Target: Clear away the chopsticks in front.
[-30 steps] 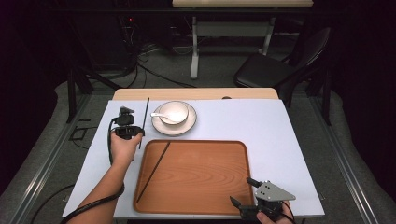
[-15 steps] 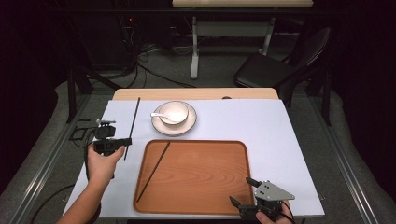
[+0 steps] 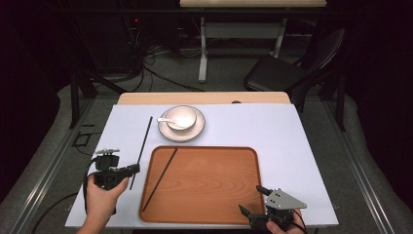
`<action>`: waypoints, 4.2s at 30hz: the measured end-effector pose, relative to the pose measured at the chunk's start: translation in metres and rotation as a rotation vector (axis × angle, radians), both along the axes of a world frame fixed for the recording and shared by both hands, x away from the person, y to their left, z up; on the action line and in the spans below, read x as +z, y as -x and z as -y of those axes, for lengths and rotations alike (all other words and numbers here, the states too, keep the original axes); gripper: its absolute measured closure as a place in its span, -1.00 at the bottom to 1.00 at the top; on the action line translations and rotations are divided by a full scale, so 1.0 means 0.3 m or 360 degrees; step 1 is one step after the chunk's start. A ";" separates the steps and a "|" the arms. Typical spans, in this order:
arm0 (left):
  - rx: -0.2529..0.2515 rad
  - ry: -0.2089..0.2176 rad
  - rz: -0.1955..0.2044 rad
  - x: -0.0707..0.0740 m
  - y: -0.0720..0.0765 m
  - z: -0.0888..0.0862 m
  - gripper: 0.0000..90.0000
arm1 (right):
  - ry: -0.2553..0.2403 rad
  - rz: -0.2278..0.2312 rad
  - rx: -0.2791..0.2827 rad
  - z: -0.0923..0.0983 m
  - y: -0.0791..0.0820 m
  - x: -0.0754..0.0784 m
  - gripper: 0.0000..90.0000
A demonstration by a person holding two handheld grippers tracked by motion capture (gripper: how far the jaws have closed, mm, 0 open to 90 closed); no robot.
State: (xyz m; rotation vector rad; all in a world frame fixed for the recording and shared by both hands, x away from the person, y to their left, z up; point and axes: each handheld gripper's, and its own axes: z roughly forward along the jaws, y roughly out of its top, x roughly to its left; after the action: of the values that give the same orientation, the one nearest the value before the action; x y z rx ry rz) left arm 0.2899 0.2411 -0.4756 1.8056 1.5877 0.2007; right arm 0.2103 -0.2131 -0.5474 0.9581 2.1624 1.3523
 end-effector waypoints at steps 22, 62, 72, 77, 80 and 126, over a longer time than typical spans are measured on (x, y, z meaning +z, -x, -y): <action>-0.0210 -0.0078 -0.0248 -0.189 0.073 0.175 0.91 | -0.0001 -0.0002 -0.0002 0.000 0.001 0.000 -0.67; -0.0115 -0.0084 -0.0089 -0.121 0.086 0.135 0.45 | 0.0001 0.0004 0.0007 -0.004 0.002 0.002 -0.67; -0.0086 -0.0084 0.0139 -0.094 0.069 0.100 0.07 | 0.0003 0.0004 0.0004 -0.003 0.002 0.001 -0.67; -0.0051 -0.0142 0.0222 -0.083 0.065 0.068 0.01 | 0.0002 0.0004 -0.0001 -0.002 0.002 0.002 -0.67; -0.0012 -0.0196 0.0297 -0.088 0.067 0.045 0.01 | -0.0003 0.0005 -0.0012 0.004 -0.001 0.003 -0.67; 0.0147 -0.0192 0.0268 -0.222 0.032 -0.010 -0.10 | -0.0022 -0.0033 -0.0025 0.020 -0.017 -0.003 -0.67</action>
State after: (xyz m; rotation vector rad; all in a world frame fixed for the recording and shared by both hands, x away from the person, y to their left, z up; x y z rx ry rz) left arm 0.2804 0.2442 -0.5421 1.7562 1.5683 0.4886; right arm 0.2154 -0.2190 -0.5483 0.9962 2.1588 1.3574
